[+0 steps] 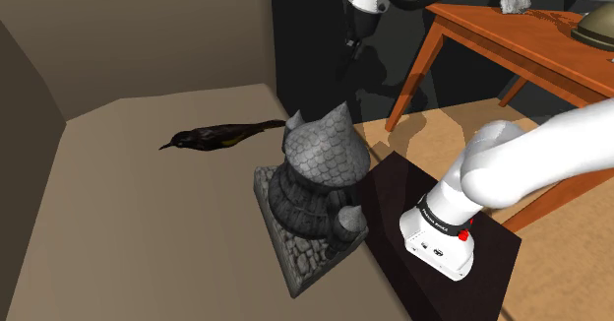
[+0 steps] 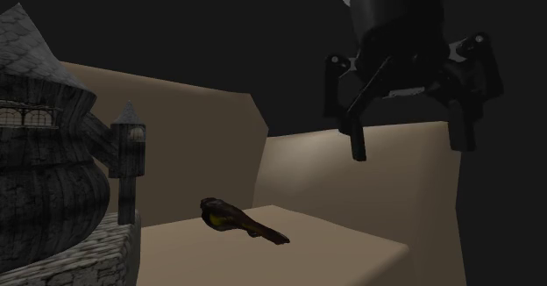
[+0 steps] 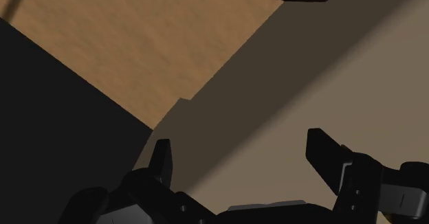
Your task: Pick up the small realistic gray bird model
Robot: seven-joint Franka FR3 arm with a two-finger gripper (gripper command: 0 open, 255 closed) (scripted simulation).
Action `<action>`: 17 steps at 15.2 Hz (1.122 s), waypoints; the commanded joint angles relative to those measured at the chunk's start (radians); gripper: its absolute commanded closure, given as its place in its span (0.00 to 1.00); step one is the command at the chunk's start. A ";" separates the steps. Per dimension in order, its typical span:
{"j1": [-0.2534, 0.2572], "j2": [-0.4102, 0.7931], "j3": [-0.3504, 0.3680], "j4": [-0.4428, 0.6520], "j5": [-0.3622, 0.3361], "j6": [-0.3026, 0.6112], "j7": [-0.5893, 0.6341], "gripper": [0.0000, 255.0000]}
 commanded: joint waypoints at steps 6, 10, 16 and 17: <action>0.081 0.175 0.059 0.059 0.030 0.150 -0.056 0.00; 0.122 0.273 0.095 0.102 0.037 0.223 -0.087 0.00; 0.177 0.415 0.152 0.178 0.033 0.315 -0.131 0.00; 0.187 0.438 0.161 0.192 0.030 0.329 -0.137 0.00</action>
